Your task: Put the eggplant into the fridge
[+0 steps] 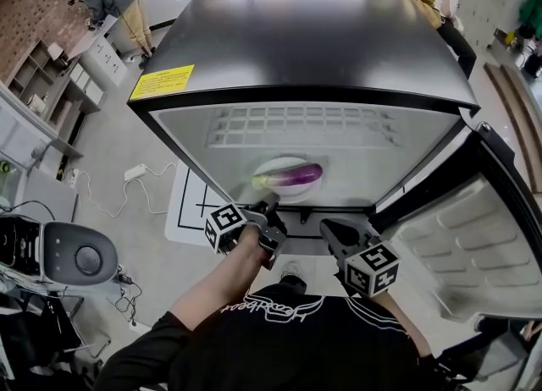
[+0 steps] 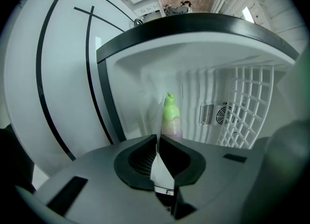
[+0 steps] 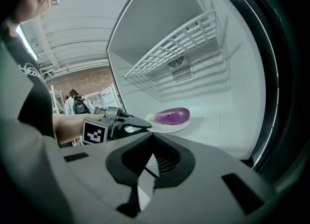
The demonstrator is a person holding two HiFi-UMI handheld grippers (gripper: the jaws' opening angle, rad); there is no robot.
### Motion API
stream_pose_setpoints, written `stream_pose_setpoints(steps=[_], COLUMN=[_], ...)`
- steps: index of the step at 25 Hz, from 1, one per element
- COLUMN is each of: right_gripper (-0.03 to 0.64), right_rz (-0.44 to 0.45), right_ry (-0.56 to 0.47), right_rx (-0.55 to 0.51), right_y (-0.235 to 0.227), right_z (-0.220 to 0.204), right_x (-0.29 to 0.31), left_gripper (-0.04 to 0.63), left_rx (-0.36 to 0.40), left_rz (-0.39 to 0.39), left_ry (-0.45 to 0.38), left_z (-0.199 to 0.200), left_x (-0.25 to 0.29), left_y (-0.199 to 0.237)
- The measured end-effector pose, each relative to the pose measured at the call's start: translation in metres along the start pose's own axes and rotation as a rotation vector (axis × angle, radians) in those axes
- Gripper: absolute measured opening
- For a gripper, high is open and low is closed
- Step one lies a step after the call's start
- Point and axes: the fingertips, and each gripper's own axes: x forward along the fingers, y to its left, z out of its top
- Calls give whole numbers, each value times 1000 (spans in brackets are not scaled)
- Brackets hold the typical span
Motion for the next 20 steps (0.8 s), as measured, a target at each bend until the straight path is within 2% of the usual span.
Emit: stream_pose_setpoints(steps=[13,20], right_gripper=[6,6], right_rz=[-4,-7], right_ry=[-8,-20], right_rx=[23,36], right_y=[-9,-13], right_z=[3,5], right_x=[0,-1], left_gripper=[26,26], left_rx=[-46,-17], left_rz=[39,53], left_ry=[-35,-45], left_z=[2,5], left_x=[21,29], left_y=[4,2])
